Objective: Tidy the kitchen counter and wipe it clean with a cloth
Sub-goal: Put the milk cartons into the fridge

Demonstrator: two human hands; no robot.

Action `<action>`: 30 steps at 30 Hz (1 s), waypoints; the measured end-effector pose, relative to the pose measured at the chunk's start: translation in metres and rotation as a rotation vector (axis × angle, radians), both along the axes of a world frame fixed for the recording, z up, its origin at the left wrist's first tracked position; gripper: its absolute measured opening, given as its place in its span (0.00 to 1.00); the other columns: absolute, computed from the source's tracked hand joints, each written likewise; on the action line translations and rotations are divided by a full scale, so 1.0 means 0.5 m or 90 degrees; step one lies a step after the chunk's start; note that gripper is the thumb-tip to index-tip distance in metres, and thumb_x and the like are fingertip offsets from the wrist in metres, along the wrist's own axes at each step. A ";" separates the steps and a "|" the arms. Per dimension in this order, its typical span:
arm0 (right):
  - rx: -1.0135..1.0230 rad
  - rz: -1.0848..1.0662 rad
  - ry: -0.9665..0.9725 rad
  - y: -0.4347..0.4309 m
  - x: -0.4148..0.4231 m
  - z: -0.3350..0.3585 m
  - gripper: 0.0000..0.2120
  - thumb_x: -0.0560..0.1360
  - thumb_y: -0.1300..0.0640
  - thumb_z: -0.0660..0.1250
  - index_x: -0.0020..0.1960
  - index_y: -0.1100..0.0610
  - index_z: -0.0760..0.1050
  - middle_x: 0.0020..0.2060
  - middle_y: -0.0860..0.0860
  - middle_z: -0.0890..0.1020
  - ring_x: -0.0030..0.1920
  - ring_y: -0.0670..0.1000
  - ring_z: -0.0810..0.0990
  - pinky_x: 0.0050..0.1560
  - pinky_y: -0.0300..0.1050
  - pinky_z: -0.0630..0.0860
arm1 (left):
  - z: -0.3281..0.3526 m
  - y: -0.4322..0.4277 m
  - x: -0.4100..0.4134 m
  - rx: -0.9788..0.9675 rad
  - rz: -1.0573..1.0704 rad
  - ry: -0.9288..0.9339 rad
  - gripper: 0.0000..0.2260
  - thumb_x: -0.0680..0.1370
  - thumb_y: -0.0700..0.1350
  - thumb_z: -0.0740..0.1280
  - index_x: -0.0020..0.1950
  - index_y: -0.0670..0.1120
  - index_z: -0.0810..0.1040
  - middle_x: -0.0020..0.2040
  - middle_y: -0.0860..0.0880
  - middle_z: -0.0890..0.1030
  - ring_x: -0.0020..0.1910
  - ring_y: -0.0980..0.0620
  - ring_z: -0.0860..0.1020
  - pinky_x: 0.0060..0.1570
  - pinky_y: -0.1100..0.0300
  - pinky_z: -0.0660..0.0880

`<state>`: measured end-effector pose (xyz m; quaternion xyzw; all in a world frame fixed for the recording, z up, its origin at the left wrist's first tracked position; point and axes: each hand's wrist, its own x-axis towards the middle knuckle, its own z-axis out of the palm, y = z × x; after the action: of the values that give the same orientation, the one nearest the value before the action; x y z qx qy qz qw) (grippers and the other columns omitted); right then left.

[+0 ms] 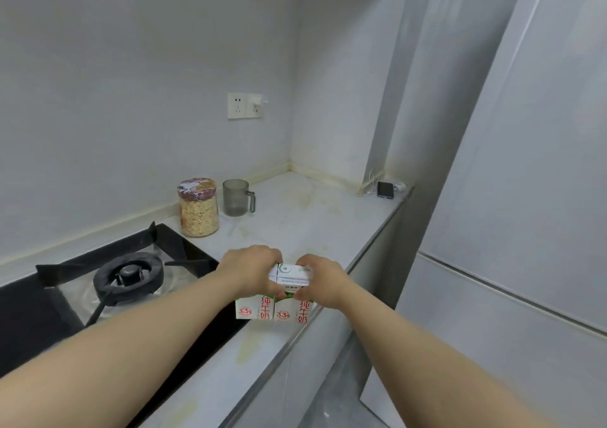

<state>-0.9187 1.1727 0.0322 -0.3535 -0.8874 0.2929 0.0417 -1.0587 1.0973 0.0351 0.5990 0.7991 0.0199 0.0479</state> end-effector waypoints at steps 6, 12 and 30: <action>0.028 -0.042 0.001 0.145 -0.052 0.013 0.22 0.72 0.59 0.69 0.65 0.56 0.70 0.60 0.55 0.77 0.57 0.54 0.76 0.46 0.40 0.70 | 0.016 0.164 -0.057 0.013 -0.039 0.004 0.20 0.71 0.59 0.70 0.59 0.52 0.73 0.53 0.53 0.76 0.48 0.53 0.74 0.41 0.58 0.67; 0.041 -0.076 0.027 0.328 -0.071 -0.006 0.21 0.73 0.60 0.69 0.65 0.57 0.70 0.60 0.55 0.77 0.58 0.55 0.75 0.49 0.41 0.70 | 0.006 0.359 -0.077 0.014 -0.044 -0.016 0.21 0.71 0.57 0.70 0.60 0.52 0.72 0.54 0.52 0.76 0.52 0.51 0.74 0.42 0.58 0.67; -0.016 0.083 -0.029 0.773 -0.223 -0.089 0.20 0.73 0.64 0.65 0.64 0.55 0.71 0.60 0.53 0.77 0.60 0.53 0.76 0.53 0.41 0.72 | -0.072 0.732 -0.172 -0.061 0.173 -0.080 0.20 0.72 0.56 0.70 0.60 0.50 0.71 0.54 0.51 0.76 0.54 0.51 0.75 0.44 0.58 0.67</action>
<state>-1.0303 1.5590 -0.0120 -0.3019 -0.9055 0.2982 -0.0022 -1.1447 1.4631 -0.0011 0.4798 0.8683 0.0255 0.1235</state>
